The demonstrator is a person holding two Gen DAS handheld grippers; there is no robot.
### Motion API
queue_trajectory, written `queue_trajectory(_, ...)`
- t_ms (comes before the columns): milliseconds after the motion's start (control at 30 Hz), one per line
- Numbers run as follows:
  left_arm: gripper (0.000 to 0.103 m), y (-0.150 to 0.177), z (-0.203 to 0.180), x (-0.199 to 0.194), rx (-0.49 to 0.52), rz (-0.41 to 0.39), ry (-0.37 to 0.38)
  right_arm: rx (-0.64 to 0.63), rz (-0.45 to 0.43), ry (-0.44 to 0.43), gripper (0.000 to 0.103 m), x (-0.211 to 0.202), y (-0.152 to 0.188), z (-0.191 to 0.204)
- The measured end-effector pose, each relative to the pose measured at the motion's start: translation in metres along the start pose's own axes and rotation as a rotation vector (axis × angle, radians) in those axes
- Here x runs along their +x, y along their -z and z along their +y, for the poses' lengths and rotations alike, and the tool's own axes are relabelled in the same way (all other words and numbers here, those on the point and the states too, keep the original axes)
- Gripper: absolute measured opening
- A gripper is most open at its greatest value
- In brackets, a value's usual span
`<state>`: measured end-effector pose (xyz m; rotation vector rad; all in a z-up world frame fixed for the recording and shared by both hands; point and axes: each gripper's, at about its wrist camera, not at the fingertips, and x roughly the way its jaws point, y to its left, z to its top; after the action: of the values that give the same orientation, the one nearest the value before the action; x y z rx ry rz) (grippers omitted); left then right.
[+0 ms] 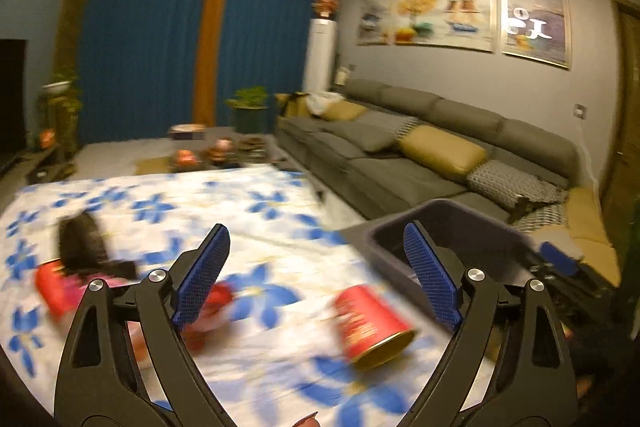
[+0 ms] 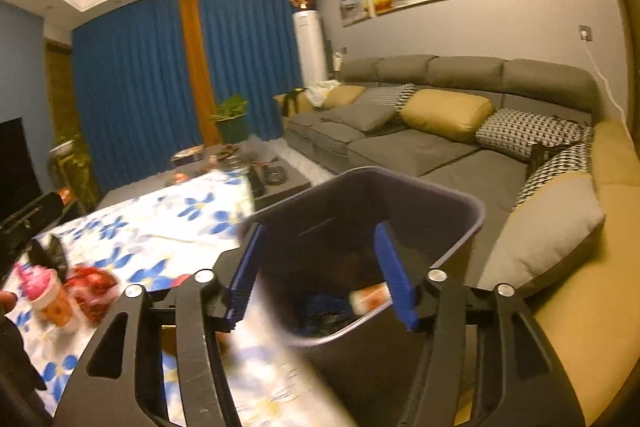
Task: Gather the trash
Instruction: 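Move both open tools back over the table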
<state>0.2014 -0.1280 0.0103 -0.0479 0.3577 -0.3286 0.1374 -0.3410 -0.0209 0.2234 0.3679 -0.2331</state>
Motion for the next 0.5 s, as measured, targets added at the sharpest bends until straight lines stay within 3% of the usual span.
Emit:
queue_trajectory(267,0.088,0.027,0.089,-0.044,-0.074,0.014,-0.236,-0.065,0.022,-0.147,0.064,-0.028,0.018,0.068)
queue_trajectory(500,0.088,0.049,0.161,-0.080,-0.131,0.022,-0.436,-0.177,0.054,-0.281,0.065,-0.037,0.038,0.151)
